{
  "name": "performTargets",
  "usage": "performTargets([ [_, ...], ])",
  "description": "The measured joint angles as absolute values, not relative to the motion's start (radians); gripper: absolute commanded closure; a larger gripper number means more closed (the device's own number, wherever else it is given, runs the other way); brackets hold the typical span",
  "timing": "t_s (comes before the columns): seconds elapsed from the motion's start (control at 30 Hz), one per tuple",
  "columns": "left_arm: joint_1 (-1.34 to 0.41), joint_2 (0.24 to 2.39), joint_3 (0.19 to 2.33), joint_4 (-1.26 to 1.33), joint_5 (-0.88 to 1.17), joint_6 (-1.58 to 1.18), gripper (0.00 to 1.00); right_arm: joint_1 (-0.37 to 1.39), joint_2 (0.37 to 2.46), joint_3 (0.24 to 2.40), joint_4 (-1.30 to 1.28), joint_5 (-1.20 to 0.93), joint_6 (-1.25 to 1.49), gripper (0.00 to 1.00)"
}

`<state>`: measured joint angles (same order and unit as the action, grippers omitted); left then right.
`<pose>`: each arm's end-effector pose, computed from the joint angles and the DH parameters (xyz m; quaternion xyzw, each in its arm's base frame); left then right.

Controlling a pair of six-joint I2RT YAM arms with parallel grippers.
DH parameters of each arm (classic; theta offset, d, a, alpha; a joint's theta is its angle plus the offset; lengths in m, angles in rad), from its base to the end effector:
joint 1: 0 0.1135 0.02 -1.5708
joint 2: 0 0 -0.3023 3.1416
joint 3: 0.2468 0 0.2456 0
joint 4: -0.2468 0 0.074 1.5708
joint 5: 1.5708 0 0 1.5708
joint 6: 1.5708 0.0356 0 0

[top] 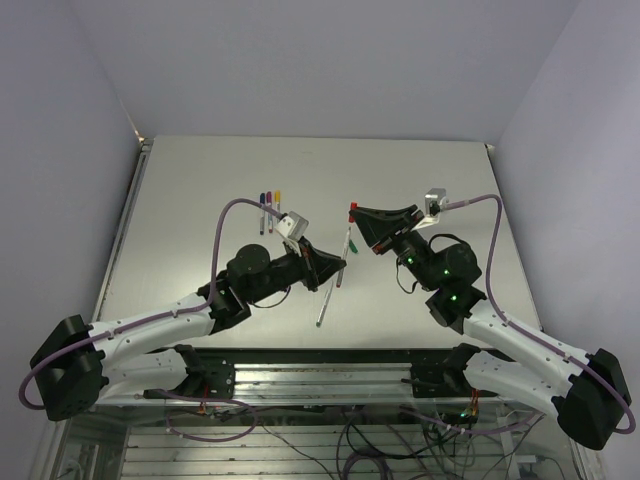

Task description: Insert the pens into the pen caps

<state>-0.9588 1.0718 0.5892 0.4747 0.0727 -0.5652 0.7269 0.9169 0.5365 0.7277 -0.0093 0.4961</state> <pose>0.1264 -0.1845 0.3207 0.1638 0.6907 -0.5046 0.4914 0.1362 0.1216 0.3580 -0.0699 0.5700 0.4722 0.6688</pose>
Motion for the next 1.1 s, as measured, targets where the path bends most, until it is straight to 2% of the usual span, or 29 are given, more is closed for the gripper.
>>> performTargets([
  [1.1,-0.959,1.064,0.585,0.481,0.059,-0.565,0.93,0.748,0.926,0.53,0.728,0.016,0.491,1.0],
])
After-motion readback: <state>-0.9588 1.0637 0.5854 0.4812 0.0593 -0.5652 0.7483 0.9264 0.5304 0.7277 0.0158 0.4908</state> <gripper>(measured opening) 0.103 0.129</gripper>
